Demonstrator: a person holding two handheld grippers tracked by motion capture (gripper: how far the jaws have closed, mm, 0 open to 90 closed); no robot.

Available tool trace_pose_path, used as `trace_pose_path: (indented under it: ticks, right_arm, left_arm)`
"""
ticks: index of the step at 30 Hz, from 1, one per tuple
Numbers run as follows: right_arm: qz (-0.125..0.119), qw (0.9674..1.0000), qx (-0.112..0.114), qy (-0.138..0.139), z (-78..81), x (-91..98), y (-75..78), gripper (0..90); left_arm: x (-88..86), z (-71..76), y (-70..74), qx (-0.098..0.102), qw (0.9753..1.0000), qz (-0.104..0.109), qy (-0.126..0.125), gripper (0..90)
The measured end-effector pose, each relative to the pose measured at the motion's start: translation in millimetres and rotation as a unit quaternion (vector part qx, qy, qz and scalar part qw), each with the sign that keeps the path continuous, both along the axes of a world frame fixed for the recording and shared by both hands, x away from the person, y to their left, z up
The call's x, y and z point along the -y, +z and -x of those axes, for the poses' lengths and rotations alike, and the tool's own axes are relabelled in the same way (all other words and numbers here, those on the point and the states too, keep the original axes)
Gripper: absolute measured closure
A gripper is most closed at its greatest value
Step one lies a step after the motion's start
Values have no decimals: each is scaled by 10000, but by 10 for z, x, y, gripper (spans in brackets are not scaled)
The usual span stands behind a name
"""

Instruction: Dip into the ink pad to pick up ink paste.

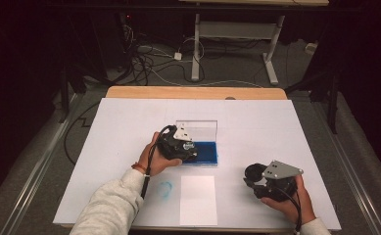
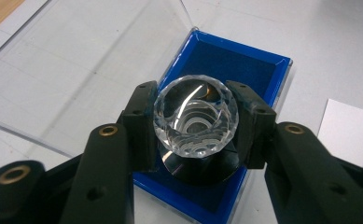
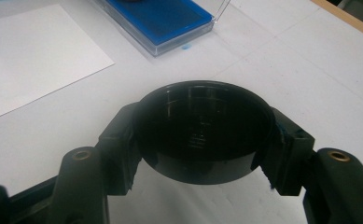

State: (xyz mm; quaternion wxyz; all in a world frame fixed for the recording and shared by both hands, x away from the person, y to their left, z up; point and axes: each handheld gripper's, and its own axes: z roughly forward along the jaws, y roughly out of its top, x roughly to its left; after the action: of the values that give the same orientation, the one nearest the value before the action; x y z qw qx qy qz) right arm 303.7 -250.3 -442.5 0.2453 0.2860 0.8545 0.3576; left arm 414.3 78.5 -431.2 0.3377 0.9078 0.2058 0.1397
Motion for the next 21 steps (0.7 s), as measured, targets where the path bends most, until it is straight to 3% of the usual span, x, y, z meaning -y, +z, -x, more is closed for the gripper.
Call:
trace_pose_path:
  ticks: [7,11,12,13,15,21]
  right_arm:
    - [-7,10000,-13,-30,-6,13,-5,388]
    - [-37,10000,6,-36,0,11,7,388]
    - [-27,10000,16,-22,2,13,13,388]
    - [-29,10000,33,-21,5,16,19,388]
    - [-53,10000,46,-39,5,27,28,388]
    - [-71,10000,45,-46,0,40,29,388]
  left_arm:
    - [28,-18,21,-55,9999,-112,7,552]
    - [89,-33,100,-106,9986,-512,-45,553]
    - [107,-35,136,-38,9978,-657,-29,553]
    - [110,-38,187,52,9977,-671,18,553]
    - [90,-56,328,59,9990,-450,2,553]
    - [85,-70,780,293,9993,-232,-10,552]
